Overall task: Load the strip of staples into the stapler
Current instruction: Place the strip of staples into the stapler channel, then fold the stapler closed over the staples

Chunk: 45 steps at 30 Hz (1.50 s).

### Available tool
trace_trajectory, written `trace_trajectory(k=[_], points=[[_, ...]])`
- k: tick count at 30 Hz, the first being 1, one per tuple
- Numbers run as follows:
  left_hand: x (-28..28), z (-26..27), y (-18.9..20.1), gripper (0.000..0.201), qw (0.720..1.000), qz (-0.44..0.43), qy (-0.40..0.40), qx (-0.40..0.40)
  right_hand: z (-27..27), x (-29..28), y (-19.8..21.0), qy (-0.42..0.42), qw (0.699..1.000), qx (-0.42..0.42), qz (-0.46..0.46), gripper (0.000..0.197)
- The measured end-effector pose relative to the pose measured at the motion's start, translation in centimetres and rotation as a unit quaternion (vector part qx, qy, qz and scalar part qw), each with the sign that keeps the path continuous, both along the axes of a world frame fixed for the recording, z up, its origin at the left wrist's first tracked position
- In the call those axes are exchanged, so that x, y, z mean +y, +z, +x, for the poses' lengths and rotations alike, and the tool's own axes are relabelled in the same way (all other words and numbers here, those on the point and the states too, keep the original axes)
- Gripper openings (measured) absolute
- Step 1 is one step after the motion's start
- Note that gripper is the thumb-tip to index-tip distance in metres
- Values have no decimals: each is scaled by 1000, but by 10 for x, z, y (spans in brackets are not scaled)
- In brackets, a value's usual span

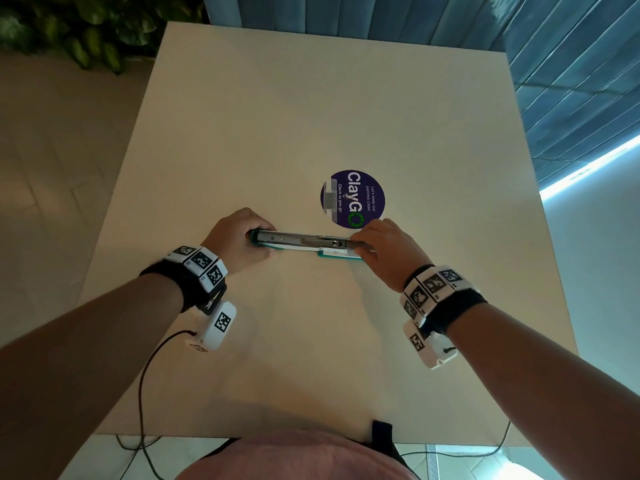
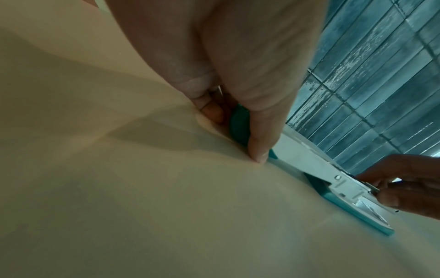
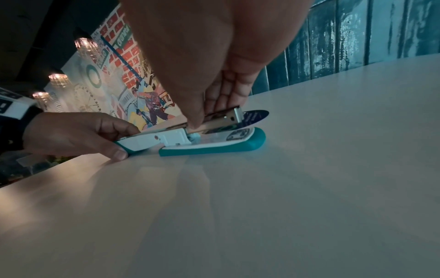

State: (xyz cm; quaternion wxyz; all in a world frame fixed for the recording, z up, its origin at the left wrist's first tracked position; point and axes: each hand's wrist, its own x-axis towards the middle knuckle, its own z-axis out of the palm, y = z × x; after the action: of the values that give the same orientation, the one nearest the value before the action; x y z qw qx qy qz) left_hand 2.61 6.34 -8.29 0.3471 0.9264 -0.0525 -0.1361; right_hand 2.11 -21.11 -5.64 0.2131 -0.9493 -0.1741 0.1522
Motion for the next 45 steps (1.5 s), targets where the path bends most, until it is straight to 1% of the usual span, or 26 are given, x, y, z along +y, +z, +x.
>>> trace_trajectory(k=[1, 3, 5, 6, 8, 10, 12, 16, 19, 21, 23, 25, 28, 29, 32, 35, 38, 41, 43, 45], points=[[0, 0, 0, 34, 1000, 0, 0, -1, -1, -1, -1, -8, 1000, 5, 3, 24], [0, 0, -1, 34, 1000, 2, 2, -2, -3, -4, -5, -35, 999, 11, 16, 37], [1, 2, -1, 34, 1000, 6, -1, 1, -6, -11, -10, -82, 996, 5, 36, 50], [1, 3, -1, 35, 1000, 13, -6, 3, -7, -15, -13, -106, 993, 6, 42, 53], [4, 4, 2, 36, 1000, 25, -12, 6, -9, -23, -18, -136, 989, 21, 47, 47], [9, 5, 7, 35, 1000, 23, -3, 7, -9, -27, -22, -136, 988, 36, 58, 36], [13, 5, 16, 34, 1000, 7, -2, 0, -9, -29, -23, -127, 989, 48, 68, 33], [6, 6, 45, 33, 998, -38, -28, -42, -7, -34, -24, -110, 988, 52, 94, 34], [-18, 8, 63, 31, 993, -62, -63, -75, -8, -40, -29, -119, 985, 49, 117, 36], [-41, 10, 67, 30, 989, -80, -91, -87, -7, -41, -30, -123, 984, 51, 120, 37], [-65, 11, 63, 32, 985, -94, -113, -96, -5, -41, -31, -121, 984, 53, 121, 37], [-89, 13, 53, 35, 982, -89, -137, -96, -4, -42, -31, -119, 984, 55, 117, 37], [-118, 15, 33, 35, 975, -35, -203, -80, -3, -43, -32, -117, 985, 62, 107, 39], [-123, 16, 27, 35, 974, -24, -213, -71, -3, -43, -32, -116, 986, 62, 107, 39], [-126, 20, 16, 35, 977, -33, -204, -53, -3, -44, -31, -116, 985, 66, 109, 40], [-125, 23, 15, 36, 975, -25, -218, -47, -4, -45, -31, -114, 986, 65, 105, 40], [-125, 22, 16, 36, 971, -20, -230, -57, -4, -45, -32, -114, 985, 60, 112, 40], [-121, 19, 15, 40, 966, -8, -245, -83, -5, -46, -34, -111, 985, 52, 122, 40], [-113, 17, 14, 46, 966, 4, -237, -106, -6, -46, -33, -117, 983, 51, 130, 41], [-101, 15, 11, 49, 972, 27, -212, -103, -9, -46, -31, -127, 981, 57, 139, 43]])
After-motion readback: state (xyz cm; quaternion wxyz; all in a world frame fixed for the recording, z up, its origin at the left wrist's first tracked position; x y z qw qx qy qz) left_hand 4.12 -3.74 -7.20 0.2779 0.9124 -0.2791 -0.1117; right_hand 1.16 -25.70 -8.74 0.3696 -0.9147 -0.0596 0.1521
